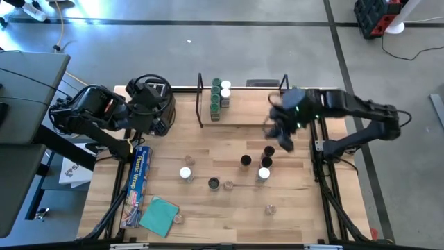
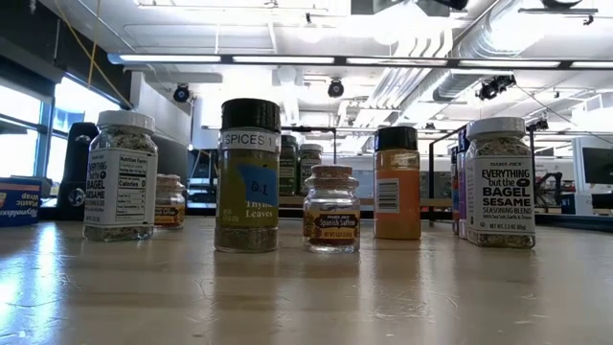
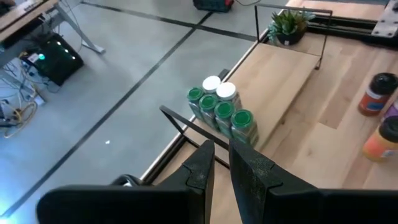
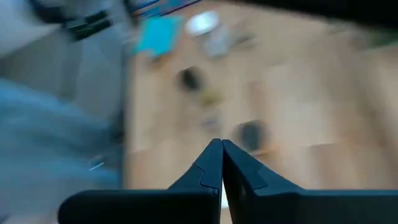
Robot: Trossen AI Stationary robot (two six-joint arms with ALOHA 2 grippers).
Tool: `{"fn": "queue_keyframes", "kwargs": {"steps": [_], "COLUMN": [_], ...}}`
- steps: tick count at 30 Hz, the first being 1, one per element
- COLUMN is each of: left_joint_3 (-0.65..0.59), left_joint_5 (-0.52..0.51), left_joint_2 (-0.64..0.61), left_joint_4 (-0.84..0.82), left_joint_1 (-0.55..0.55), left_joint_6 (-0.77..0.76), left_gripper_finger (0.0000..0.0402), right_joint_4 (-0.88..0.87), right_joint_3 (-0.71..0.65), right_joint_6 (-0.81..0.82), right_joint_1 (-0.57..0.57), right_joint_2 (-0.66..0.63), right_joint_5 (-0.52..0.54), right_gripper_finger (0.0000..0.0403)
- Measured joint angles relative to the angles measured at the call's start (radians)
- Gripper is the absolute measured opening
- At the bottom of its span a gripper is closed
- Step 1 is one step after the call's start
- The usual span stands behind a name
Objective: Shelf spices
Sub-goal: Put the right white seasoning bottle on the shelf aligned with the other white seasoning bottles
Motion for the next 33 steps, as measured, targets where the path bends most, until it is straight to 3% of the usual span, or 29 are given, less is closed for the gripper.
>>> {"fn": "queue_keyframes", "kwargs": {"steps": [3, 6, 9, 13, 19, 33], "left_joint_3": [0.0, 0.0, 0.0, 0.0, 0.0, 0.0], "left_joint_5": [-0.002, 0.006, 0.047, 0.099, 0.128, 0.245], "left_joint_2": [0.0, 0.0, 0.0, 0.0, 0.0, 0.0], "left_joint_4": [0.0, -0.001, -0.002, -0.002, -0.006, -0.05], "left_joint_1": [0.009, 0.02, 0.026, 0.026, 0.026, 0.025], "left_joint_6": [0.017, 0.021, 0.037, 0.069, 0.087, 0.091], "left_gripper_finger": [0.0044, 0.0044, 0.0044, 0.0044, 0.0044, 0.0044], "right_joint_4": [0.071, 0.11, 0.12, 0.117, 0.123, 0.205], "right_joint_3": [-0.099, -0.172, -0.237, -0.321, -0.394, -0.397], "right_joint_6": [0.078, 0.149, 0.227, 0.461, 0.846, 1.191], "right_joint_1": [0.1, 0.197, 0.283, 0.348, 0.334, 0.324], "right_joint_2": [-0.025, -0.01, 0.019, 0.056, 0.139, 0.331], "right_joint_5": [-0.094, -0.111, -0.061, 0.049, 0.082, 0.179], "right_gripper_finger": [0.0018, 0.0052, 0.0105, 0.0191, 0.0299, 0.0317]}}
